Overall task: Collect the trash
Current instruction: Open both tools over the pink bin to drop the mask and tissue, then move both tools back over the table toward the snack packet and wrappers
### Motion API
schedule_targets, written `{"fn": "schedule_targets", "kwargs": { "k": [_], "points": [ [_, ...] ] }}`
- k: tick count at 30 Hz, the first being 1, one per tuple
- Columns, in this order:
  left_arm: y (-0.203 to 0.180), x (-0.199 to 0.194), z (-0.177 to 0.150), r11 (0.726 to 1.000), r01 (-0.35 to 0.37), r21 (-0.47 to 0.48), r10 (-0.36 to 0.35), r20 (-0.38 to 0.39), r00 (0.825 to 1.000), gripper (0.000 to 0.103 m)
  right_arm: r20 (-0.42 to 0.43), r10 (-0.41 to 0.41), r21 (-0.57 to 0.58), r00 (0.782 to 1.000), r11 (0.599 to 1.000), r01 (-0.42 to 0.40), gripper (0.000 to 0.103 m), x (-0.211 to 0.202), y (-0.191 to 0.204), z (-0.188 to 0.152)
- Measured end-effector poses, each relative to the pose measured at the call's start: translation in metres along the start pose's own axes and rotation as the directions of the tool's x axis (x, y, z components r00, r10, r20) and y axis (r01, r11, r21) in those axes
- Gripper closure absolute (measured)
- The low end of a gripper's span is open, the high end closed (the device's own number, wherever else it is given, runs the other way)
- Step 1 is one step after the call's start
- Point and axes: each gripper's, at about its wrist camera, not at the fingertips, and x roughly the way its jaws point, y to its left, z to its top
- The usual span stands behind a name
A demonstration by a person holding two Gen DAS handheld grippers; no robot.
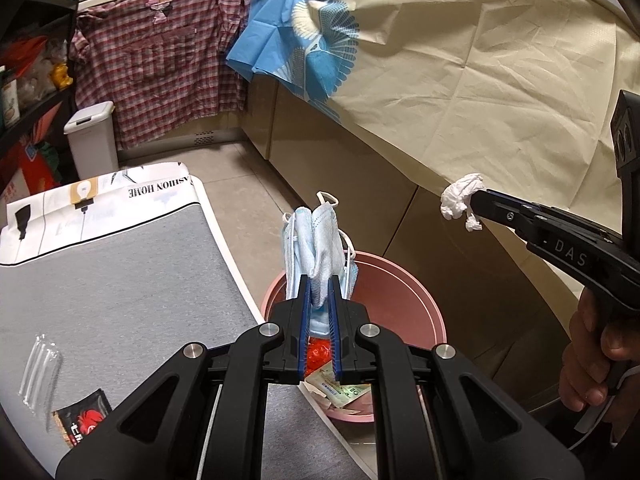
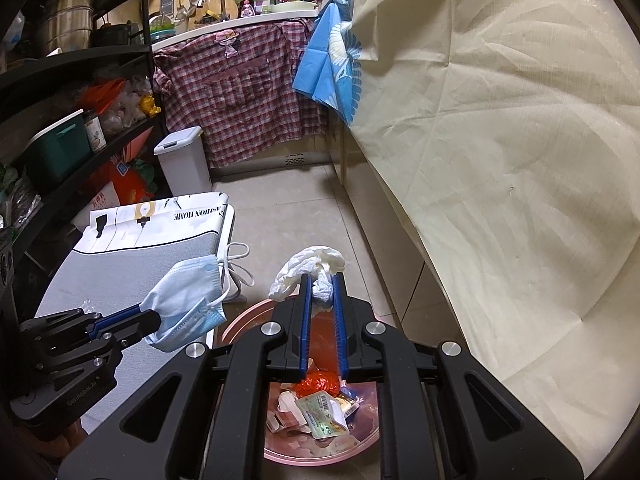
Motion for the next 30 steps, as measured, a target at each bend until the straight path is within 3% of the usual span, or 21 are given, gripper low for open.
{"fn": "schedule_targets", "kwargs": {
  "k": [5,6,7,8,20,30],
  "points": [
    [-0.004,0.005,-0.001,1.0,0.012,0.008,-0.012,-0.019,1.0,0.093,-0.013,-0.003,0.0,1.0,1.0,0.003,0.086,0.003,0.0,-0.001],
    [-0.005,0.008,-0.001,1.0,0.015,0.01,-0.014,-0.03,0.999,0.09,-0.02,-0.005,-0.001,1.0,1.0,0.005,0.072,0.005,0.001,-0.001],
    [-0.005,0.009,-0.002,1.0,0.014,0.011,-0.013,-0.037,0.999,0.084,-0.025,-0.017,-0.001,1.0,1.0,0.017,0.052,0.007,0.001,-0.001],
    [-0.005,0.009,-0.003,1.0,0.011,0.011,-0.011,-0.039,0.999,0.081,-0.022,-0.029,0.003,0.999,1.0,0.029,0.047,0.007,0.0,-0.002],
    [0.016,-0.012,-0.007,1.0,-0.009,-0.014,0.009,-0.008,1.0,0.077,-0.002,-0.012,0.011,1.0,1.0,0.012,0.046,0.003,0.002,-0.003],
    [0.05,-0.047,-0.012,0.997,-0.058,-0.042,0.059,0.023,0.998,0.077,0.029,0.071,-0.074,0.997,0.995,-0.069,0.046,-0.011,0.038,-0.011]
  ]
}}
